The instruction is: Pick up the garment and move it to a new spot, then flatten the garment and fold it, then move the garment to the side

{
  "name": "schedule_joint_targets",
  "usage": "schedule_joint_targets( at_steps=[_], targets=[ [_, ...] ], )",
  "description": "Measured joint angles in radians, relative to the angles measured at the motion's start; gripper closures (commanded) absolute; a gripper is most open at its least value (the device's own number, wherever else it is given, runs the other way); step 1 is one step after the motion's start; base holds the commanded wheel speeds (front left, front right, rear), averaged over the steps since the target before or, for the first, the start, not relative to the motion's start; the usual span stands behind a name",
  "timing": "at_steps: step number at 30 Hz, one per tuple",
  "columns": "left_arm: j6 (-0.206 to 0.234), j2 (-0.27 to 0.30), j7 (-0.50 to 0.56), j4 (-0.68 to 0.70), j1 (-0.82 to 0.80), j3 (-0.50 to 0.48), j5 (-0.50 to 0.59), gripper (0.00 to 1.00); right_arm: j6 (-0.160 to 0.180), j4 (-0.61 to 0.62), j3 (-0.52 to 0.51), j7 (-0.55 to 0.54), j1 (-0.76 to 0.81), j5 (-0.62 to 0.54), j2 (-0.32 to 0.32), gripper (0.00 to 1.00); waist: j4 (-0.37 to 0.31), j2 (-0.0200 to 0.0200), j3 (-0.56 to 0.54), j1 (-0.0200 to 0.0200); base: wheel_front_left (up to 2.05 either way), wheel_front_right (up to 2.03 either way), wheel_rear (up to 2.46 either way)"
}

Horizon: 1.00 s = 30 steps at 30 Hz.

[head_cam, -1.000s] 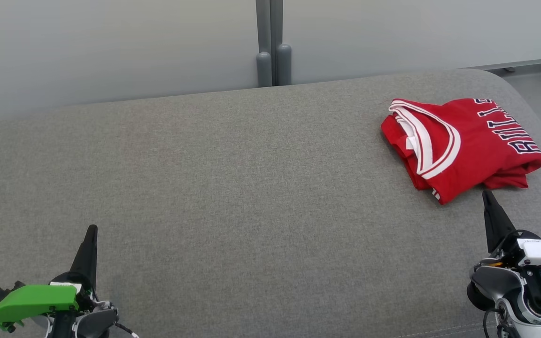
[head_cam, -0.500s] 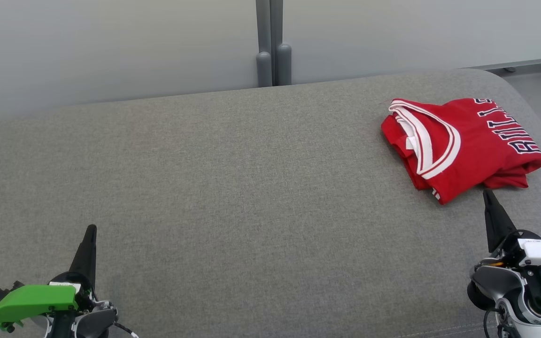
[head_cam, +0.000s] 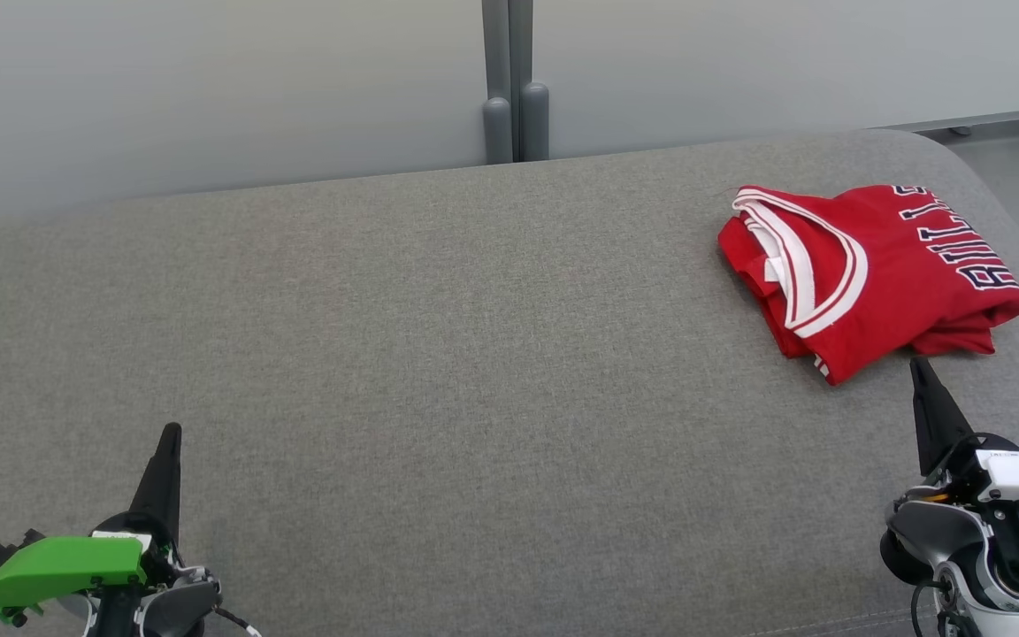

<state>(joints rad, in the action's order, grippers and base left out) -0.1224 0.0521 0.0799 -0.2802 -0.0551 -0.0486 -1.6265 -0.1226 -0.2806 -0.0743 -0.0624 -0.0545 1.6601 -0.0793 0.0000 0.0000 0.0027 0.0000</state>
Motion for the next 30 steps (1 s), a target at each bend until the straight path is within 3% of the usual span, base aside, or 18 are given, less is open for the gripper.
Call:
schedule_joint_targets(
  at_steps=[30],
  targets=[
    [0.000,0.000,0.004,0.002,0.000,-0.003,0.000,1.00,0.000,0.001,-0.003,0.000,0.000,-0.001,0.002,1.00,0.000,0.0000,0.000,0.0000,0.00,0.00,0.00]
  ],
)
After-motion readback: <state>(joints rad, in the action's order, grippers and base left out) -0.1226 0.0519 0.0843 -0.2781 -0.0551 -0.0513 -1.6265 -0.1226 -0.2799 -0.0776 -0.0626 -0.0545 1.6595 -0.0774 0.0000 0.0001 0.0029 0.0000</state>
